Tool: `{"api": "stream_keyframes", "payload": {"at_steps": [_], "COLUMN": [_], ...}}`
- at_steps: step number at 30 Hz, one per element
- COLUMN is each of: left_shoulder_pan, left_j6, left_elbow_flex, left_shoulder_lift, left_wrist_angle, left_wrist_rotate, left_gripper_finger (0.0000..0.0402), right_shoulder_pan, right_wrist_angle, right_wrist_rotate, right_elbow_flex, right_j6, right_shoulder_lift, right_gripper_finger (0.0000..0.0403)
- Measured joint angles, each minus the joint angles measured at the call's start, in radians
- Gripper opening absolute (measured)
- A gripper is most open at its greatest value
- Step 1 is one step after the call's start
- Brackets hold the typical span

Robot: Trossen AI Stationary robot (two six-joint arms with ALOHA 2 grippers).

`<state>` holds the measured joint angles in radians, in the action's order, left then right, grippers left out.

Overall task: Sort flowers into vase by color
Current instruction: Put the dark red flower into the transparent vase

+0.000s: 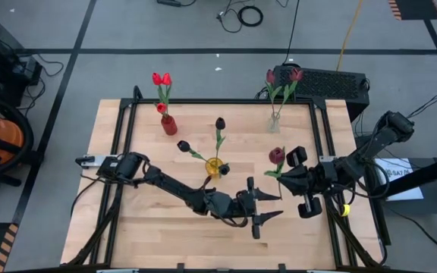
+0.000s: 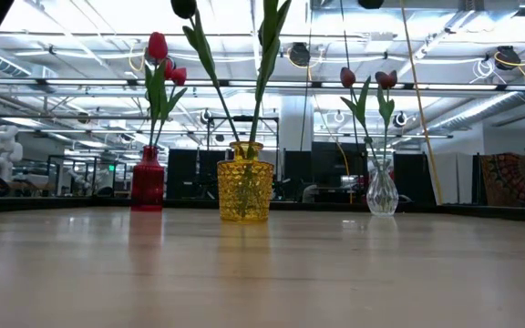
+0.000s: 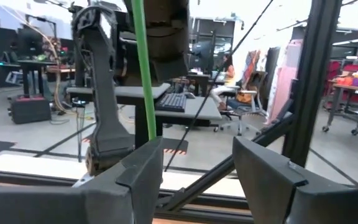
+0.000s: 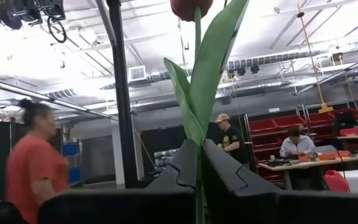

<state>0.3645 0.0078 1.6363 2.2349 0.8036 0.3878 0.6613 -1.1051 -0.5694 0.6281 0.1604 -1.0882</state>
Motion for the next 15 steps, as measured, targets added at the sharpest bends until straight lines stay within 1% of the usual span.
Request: {"api": "stream_keyframes", "payload": {"at_steps": [6,8,9,13,15], "left_shoulder_pan": [0.015,0.029,0.038,0.073,0.082], "left_j6": [0.006,0.043,0.074,0.193,0.226], "left_elbow_flex": [0.0,0.0,0.0,0.0,-0.001], "left_shoulder_lift": [0.0,0.001,0.002,0.002,0.002], "left_wrist_angle": [0.002,0.015,0.031,0.084,0.096], "left_wrist_rotate": [0.013,0.018,0.043,0.2,0.245], "left_gripper_finger": [0.0201,0.0199,0.0197,0.0189,0.0187], "right_shoulder_pan": [0.0,0.001,0.002,0.003,0.003], "right_wrist_angle": [0.001,0.001,0.001,0.001,0.001], "right_wrist_rotate": [0.0,0.0,0.0,0.0,0.0], "right_elbow_flex": [0.0,0.0,0.0,0.0,0.0], "right_j6": [-0.001,-0.001,0.0,0.0,0.0], "right_shoulder_lift": [0.0,0.0,0.0,0.001,0.001], "right_gripper_finger": [0.0002,0.0002,0.0002,0.0002,0.0002]}}
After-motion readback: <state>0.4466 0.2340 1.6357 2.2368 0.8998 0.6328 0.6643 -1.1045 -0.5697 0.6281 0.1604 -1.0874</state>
